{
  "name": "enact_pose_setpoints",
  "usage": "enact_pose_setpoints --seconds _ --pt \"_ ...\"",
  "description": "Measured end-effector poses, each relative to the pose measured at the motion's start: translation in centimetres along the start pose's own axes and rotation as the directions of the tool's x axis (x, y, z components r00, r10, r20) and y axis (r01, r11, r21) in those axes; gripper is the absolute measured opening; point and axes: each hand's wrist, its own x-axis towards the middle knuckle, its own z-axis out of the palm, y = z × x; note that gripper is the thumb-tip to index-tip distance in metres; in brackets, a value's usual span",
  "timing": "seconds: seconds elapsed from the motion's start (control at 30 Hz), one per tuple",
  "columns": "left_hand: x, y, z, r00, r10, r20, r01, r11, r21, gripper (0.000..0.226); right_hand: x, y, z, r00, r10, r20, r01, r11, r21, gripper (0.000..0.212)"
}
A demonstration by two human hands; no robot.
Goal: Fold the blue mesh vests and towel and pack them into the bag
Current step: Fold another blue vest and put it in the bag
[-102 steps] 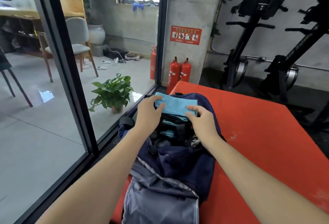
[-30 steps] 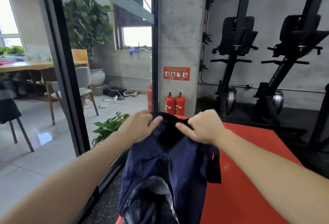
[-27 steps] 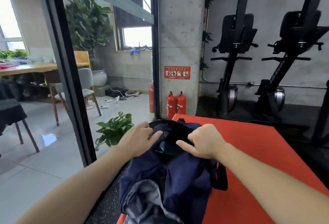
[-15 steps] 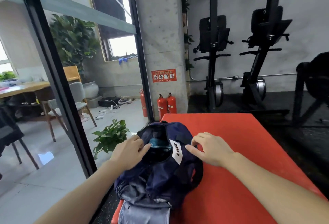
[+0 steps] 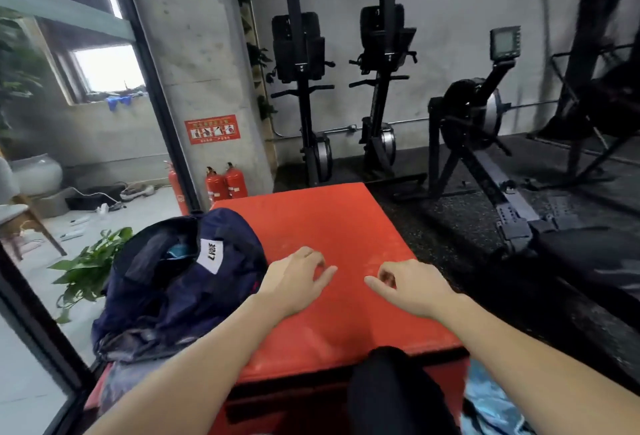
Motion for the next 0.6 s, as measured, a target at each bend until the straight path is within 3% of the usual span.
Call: enact_pose_setpoints --seconds 0.3,0.6 --pt "1.5 19.6 9.5 0.939 0.256 0.229 -0.242 0.966 -0.090 0.039 -11.3 14.9 2.6 0.922 0.382 0.060 -0.386 0.919 0.076 0.044" --pt "-0.3 29.3 23.6 0.800 0.253 0.544 -0.171 0.965 -0.197 0.038 -18.7 24.5 10.6 0.784 0.555 0.278 -0.586 0.809 0.040 0.040"
